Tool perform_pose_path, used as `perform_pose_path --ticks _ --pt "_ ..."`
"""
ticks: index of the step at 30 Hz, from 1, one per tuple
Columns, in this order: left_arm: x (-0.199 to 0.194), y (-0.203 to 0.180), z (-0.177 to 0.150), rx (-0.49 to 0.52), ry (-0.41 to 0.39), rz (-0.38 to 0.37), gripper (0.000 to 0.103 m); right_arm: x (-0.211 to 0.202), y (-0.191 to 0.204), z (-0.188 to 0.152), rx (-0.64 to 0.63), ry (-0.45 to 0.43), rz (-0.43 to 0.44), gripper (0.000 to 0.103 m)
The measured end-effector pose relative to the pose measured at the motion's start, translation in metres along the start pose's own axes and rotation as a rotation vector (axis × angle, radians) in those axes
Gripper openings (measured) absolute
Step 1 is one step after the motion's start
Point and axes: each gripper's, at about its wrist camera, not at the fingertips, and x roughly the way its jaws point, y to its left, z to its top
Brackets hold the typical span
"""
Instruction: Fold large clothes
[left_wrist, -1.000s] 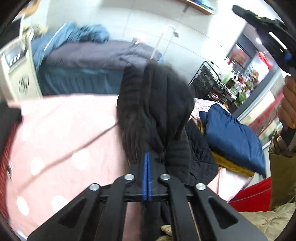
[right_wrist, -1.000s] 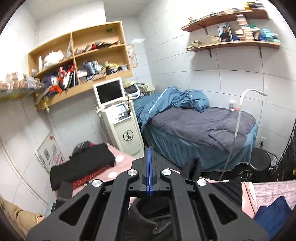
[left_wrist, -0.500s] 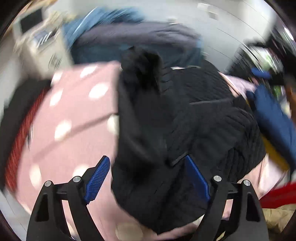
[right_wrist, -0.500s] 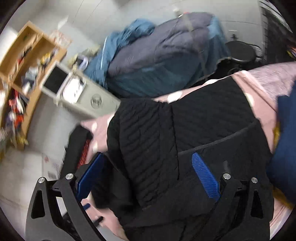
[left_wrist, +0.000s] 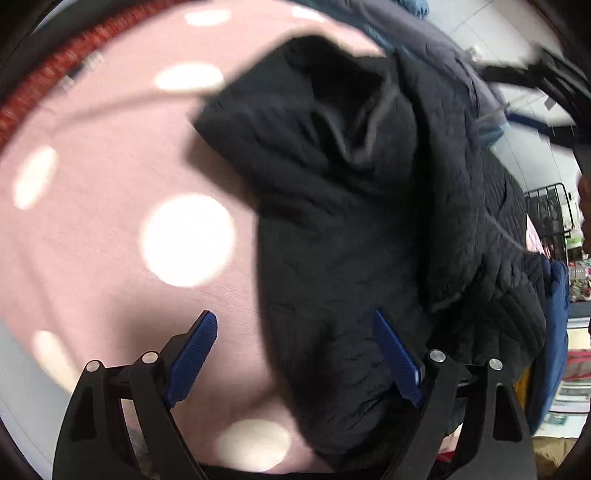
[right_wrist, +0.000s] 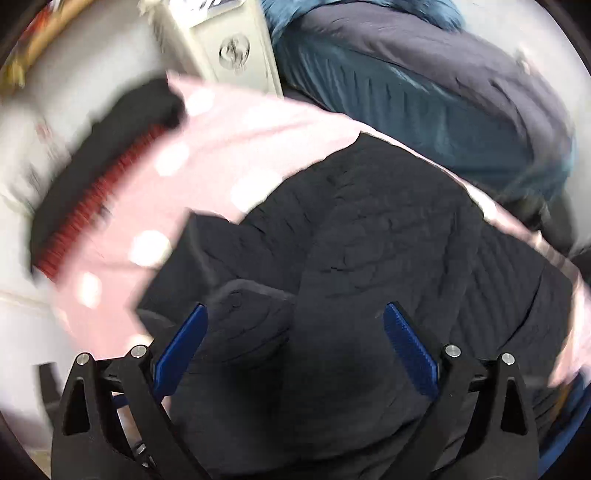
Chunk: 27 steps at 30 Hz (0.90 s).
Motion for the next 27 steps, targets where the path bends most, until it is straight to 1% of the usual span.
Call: perform_pose_path --ticks 1,2,5,6,7,9,10,12,13,14,15,16,17,18,19,20,22,23,24,25,27 --pt "0.006 0.0 -0.005 0.008 0.018 -0.007 0.083 0.012 0.005 0.005 -0.024 0.003 -0.087 0.095" --pt "0.018 -0.004 -0.006 0.024 0.043 -0.013 0.083 0.026 0.005 0.01 -0.017 0.011 -0.142 0.095" --pt "0.041 -0.008 -0.01 0.047 0.097 -0.015 0.085 0.051 -0.005 0.025 0.064 0.042 -0.152 0.095" --pt "0.043 -0.01 -0.011 0.058 0.09 -0.014 0.087 0.064 -0.006 0.032 0.069 0.064 -0.164 0.095" --pt "0.044 -0.013 -0.01 0.07 0.087 -0.029 0.087 0.076 -0.006 0.039 0.052 0.079 -0.201 0.095" --pt "0.045 -0.019 -0.008 0.105 0.112 -0.077 0.087 0.101 -0.007 0.05 0.004 0.078 -0.346 0.095" --pt "0.046 -0.022 -0.007 0.113 0.125 -0.089 0.086 0.111 -0.012 0.054 -0.002 0.079 -0.392 0.095" --pt "0.047 -0.022 -0.004 0.094 0.134 -0.117 0.085 0.133 -0.027 0.058 0.039 0.127 -0.402 0.094" --pt "0.048 -0.02 -0.004 0.08 0.136 -0.132 0.084 0.143 -0.037 0.058 0.08 0.162 -0.387 0.088" --pt "0.05 -0.017 -0.003 0.068 0.143 -0.139 0.083 0.147 -0.045 0.057 0.116 0.173 -0.353 0.071" --pt "0.051 -0.014 -0.002 0.066 0.147 -0.137 0.075 0.144 -0.049 0.057 0.133 0.168 -0.337 0.058" --pt "0.05 -0.012 -0.001 0.066 0.148 -0.129 0.061 0.139 -0.05 0.057 0.136 0.152 -0.339 0.038" --pt "0.047 -0.008 0.001 0.064 0.147 -0.118 0.049 0.127 -0.051 0.056 0.124 0.117 -0.359 0.032" --pt "0.044 -0.005 0.003 0.058 0.145 -0.114 0.024 0.115 -0.054 0.054 0.121 0.08 -0.355 0.025" --pt "0.04 -0.003 0.007 0.051 0.144 -0.124 0.014 0.101 -0.059 0.052 0.133 0.042 -0.344 0.021" --pt "0.034 -0.002 0.011 0.052 0.14 -0.149 0.012 0.084 -0.069 0.049 0.163 0.005 -0.333 0.02" --pt "0.022 -0.008 0.018 0.086 0.12 -0.15 0.008 0.048 -0.091 0.04 0.242 -0.062 -0.314 0.018" --pt "0.011 -0.016 0.019 0.129 0.092 -0.144 0.008 0.015 -0.11 0.032 0.306 -0.122 -0.295 0.017" --pt "0.0 -0.023 0.019 0.165 0.067 -0.14 0.008 -0.005 -0.123 0.026 0.341 -0.162 -0.281 0.017" --pt "-0.018 -0.033 0.02 0.215 0.02 -0.138 0.007 -0.04 -0.14 0.016 0.387 -0.225 -0.258 0.016" --pt "-0.045 -0.045 0.022 0.269 -0.05 -0.139 0.007 -0.098 -0.162 -0.003 0.423 -0.328 -0.244 0.015"
